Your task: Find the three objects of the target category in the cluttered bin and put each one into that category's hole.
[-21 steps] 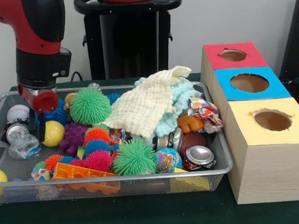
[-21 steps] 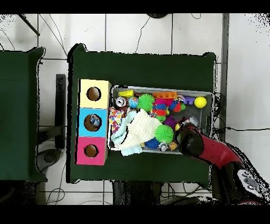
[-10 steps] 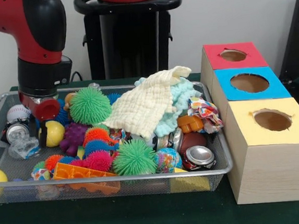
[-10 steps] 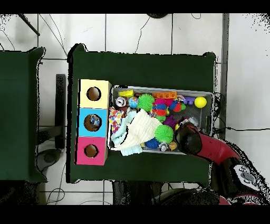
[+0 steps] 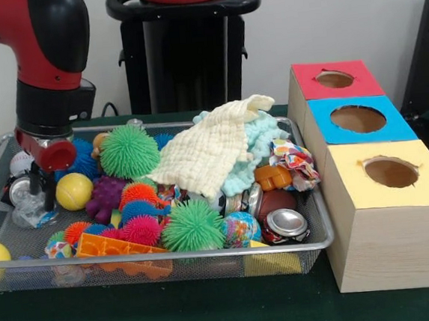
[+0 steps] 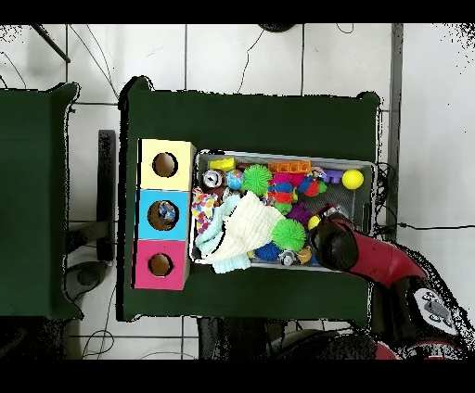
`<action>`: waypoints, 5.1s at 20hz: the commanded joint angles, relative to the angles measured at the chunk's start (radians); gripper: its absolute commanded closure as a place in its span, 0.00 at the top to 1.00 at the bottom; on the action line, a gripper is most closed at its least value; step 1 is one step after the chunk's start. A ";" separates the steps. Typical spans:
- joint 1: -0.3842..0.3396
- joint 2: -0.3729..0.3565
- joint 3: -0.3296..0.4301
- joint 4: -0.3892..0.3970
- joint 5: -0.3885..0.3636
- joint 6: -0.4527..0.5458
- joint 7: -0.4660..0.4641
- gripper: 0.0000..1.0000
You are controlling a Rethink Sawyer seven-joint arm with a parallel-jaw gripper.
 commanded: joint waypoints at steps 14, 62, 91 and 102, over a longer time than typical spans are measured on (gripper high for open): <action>-0.010 0.083 0.023 -0.106 -0.085 0.032 -0.046 1.00; -0.082 0.119 0.138 -0.101 -0.162 0.067 -0.058 0.00; -0.058 -0.387 0.283 0.191 -0.062 0.289 -0.041 0.00; 0.145 -0.471 0.186 0.192 0.027 0.382 0.110 0.00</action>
